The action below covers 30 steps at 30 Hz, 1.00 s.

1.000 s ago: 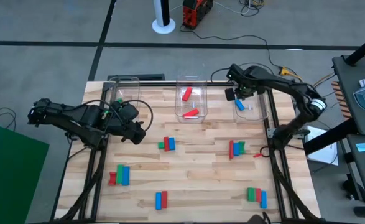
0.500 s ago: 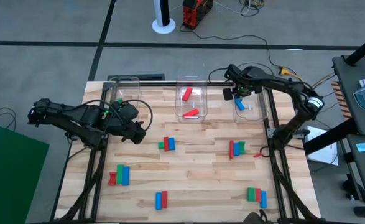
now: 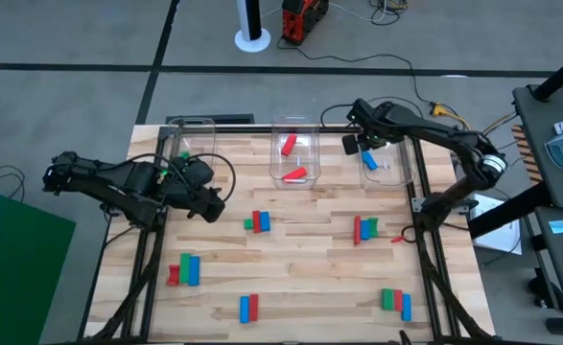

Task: Sort blocks
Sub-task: Put the green wooden block into the left transparent bin

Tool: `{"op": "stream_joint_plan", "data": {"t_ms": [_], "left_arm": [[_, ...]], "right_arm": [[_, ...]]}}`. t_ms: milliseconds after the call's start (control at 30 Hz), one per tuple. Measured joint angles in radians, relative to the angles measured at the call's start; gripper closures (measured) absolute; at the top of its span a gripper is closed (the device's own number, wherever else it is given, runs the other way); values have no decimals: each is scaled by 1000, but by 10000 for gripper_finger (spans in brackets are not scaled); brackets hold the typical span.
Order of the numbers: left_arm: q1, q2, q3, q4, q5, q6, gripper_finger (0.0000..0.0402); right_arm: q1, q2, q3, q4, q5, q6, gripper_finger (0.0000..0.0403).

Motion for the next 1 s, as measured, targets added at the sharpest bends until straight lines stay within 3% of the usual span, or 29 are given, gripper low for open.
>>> {"op": "stream_joint_plan", "data": {"t_ms": [367,633,833,1000], "left_arm": [[0,0,0,4,22,0,242],[0,2,0,34,23,30,242],[0,2,-26,146,88,283,242],[0,2,-122,315,91,424,242]], "right_arm": [[191,-226,0,45,0,52,369],[314,-296,0,48,0,108,369],[355,-291,0,49,0,128,369],[361,-274,0,50,0,129,369]]}}
